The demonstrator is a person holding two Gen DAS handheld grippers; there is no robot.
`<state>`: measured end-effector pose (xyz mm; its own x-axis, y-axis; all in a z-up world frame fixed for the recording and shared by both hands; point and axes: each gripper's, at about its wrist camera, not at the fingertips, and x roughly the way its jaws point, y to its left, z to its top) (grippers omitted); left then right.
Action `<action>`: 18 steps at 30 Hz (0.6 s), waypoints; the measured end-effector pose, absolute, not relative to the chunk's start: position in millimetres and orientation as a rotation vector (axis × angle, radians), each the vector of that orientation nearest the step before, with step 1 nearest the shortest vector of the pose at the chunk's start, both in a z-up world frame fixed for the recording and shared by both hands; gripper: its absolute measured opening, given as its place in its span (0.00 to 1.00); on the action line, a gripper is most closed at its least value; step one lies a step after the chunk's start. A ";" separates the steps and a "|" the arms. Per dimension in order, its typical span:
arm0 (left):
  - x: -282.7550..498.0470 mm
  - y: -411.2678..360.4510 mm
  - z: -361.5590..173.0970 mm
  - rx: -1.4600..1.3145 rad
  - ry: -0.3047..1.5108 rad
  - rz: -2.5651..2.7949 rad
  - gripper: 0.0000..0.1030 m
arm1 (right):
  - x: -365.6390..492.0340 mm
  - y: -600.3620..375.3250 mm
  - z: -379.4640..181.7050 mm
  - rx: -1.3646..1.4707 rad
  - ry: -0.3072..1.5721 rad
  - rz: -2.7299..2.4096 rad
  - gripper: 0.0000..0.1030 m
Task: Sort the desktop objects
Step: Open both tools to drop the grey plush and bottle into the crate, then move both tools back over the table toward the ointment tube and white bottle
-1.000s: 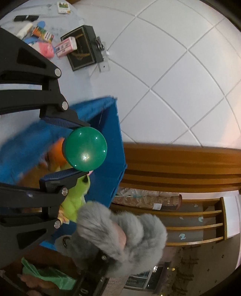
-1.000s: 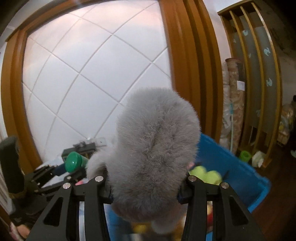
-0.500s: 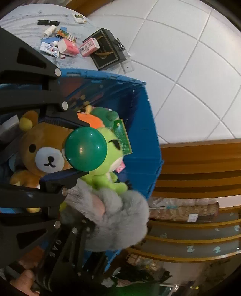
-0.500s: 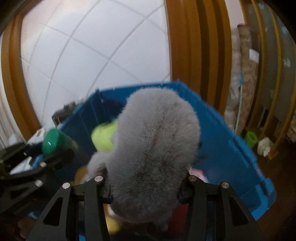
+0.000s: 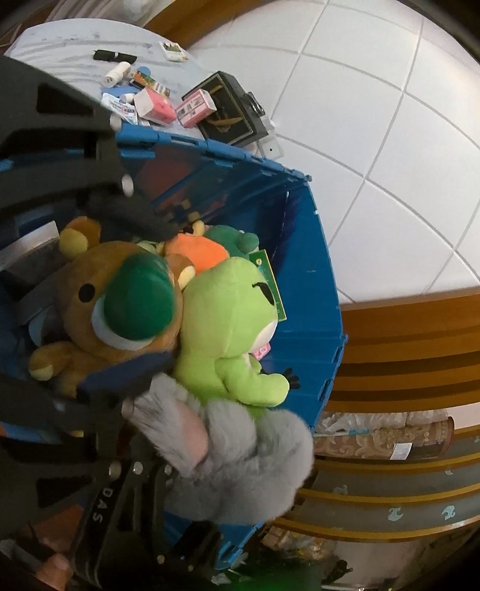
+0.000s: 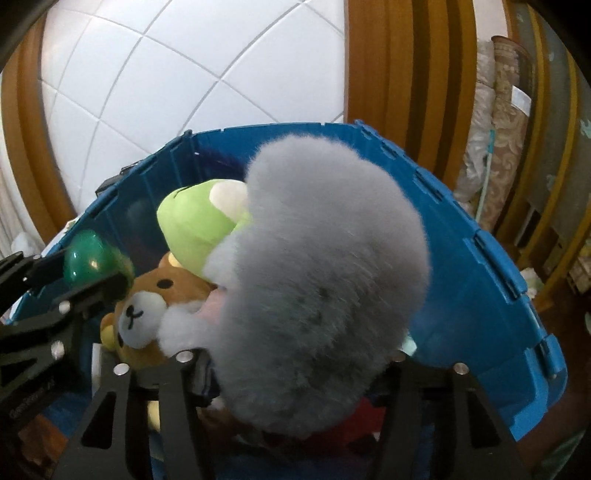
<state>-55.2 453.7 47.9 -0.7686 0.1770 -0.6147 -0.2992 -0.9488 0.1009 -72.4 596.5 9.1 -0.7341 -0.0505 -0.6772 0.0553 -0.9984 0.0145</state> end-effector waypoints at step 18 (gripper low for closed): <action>-19.8 438.7 59.8 -0.834 0.189 2.760 0.77 | -25.3 613.7 33.4 1.004 0.007 -2.946 1.00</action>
